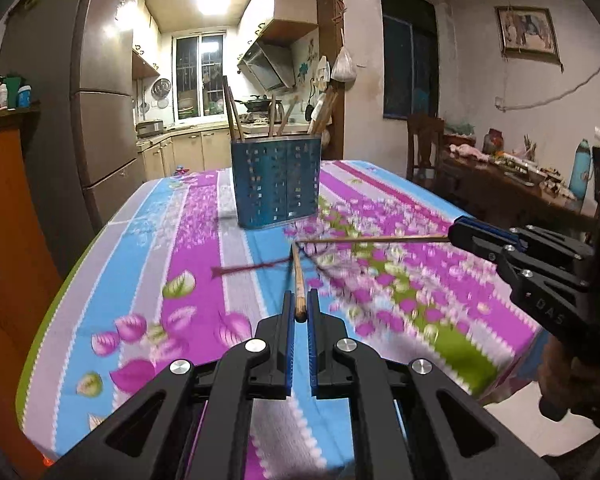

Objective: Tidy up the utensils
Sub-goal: 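Carry the left tool's chopstick to the blue holder while the right tool carries its chopstick there, then lower both chopsticks into the blue holder and open both tools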

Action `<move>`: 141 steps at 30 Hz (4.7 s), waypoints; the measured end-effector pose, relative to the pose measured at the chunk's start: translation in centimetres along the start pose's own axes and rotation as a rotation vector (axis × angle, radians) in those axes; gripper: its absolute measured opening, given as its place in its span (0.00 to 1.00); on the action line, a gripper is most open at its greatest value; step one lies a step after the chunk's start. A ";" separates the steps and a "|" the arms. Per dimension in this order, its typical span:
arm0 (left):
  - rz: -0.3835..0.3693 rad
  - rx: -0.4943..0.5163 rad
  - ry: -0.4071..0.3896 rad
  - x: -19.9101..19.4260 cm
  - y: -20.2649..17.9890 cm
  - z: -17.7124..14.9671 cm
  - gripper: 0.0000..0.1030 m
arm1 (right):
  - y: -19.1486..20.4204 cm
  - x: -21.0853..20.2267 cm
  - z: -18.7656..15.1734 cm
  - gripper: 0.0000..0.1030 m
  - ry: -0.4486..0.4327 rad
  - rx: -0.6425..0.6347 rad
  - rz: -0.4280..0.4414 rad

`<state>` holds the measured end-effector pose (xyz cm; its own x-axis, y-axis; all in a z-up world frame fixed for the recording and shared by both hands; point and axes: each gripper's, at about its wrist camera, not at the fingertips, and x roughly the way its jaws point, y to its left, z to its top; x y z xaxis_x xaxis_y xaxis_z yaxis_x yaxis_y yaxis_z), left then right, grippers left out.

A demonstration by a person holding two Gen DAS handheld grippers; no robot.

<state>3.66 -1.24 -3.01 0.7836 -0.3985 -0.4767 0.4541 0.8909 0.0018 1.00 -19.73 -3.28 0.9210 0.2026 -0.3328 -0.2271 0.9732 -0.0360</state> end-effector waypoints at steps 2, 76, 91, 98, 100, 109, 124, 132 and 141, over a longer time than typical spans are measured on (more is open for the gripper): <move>-0.006 -0.009 0.006 0.2 0.5 1.4 0.07 | -0.5 0.4 1.3 0.05 -0.005 0.004 0.013; 0.300 0.132 -0.176 5.1 0.8 19.8 0.07 | -4.6 5.9 17.2 0.05 -0.031 0.074 0.141; 0.377 0.172 -0.241 3.2 0.1 19.9 0.07 | -4.2 5.0 18.9 0.05 -0.065 0.047 0.113; 0.385 0.176 -0.254 3.0 -0.4 20.1 0.07 | -4.0 4.8 19.7 0.05 -0.077 0.031 0.108; 0.382 0.176 -0.265 3.0 -0.4 21.1 0.07 | -4.0 4.9 20.5 0.05 -0.090 0.022 0.101; 0.211 0.053 -0.340 3.4 2.1 30.6 0.07 | -6.5 6.4 28.5 0.05 -0.234 0.048 0.045; 0.073 -0.107 -0.280 16.8 5.8 31.1 0.07 | -12.5 17.7 26.5 0.05 -0.198 0.195 0.020; 0.110 -0.106 -0.161 21.8 6.9 25.2 0.10 | -12.4 22.5 20.3 0.06 -0.040 0.244 0.035; 0.230 -0.066 -0.401 11.8 6.5 26.1 0.81 | -13.2 13.1 21.8 0.62 -0.222 0.177 -0.113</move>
<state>26.88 -5.80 14.32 0.9688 -0.2299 -0.0927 0.2314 0.9728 0.0060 22.95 -27.58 13.42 0.9883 0.0920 -0.1217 -0.0787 0.9908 0.1097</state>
